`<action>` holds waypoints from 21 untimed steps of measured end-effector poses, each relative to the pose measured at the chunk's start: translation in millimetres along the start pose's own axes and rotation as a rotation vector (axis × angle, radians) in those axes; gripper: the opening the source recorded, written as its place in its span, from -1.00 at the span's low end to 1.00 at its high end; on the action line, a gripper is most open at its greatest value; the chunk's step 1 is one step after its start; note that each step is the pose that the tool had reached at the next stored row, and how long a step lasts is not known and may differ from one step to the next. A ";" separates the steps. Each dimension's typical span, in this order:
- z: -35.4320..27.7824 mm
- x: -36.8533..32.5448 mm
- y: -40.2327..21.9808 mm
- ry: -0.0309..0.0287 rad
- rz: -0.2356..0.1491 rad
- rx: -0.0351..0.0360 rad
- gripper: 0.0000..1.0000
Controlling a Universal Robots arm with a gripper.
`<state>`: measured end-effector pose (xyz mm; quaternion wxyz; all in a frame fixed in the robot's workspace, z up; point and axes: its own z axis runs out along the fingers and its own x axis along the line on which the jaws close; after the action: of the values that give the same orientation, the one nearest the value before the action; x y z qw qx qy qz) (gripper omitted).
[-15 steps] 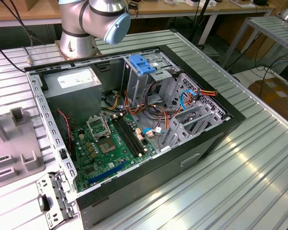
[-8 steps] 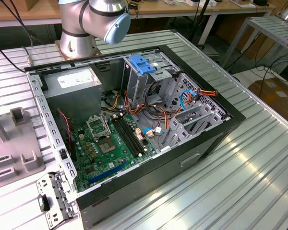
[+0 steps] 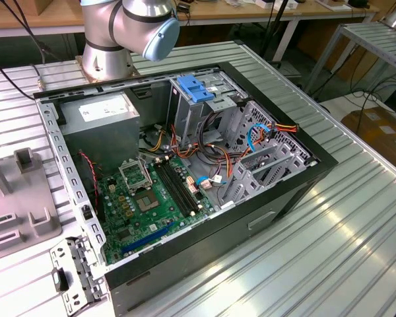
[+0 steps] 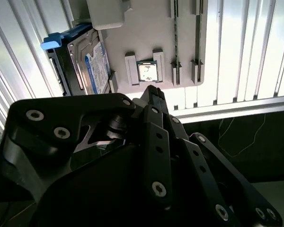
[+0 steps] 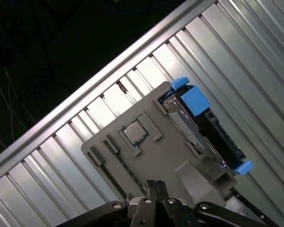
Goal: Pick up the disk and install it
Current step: 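Pick up the disk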
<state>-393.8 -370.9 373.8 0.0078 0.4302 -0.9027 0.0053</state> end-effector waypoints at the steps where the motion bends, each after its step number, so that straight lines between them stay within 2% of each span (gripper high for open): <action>1: 0.0 0.0 0.0 0.0000 -0.005 0.0001 -0.79; 7: 0.0 0.0 0.0 -0.0001 -0.037 0.0007 -0.79; 8: -0.1 0.0 0.0 0.0000 -0.053 0.0009 -0.79; 9: 0.0 0.0 0.0 -0.0002 -0.097 0.0018 -0.79; 12: 0.0 0.0 0.0 -0.0003 -0.138 0.0026 -0.79; 14: 0.0 0.0 0.0 -0.0005 -0.189 0.0035 -0.79; 21: 0.0 0.0 0.0 -0.0006 -0.224 0.0042 -0.79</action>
<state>-393.8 -370.9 373.8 0.0072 0.5284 -0.8490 0.0062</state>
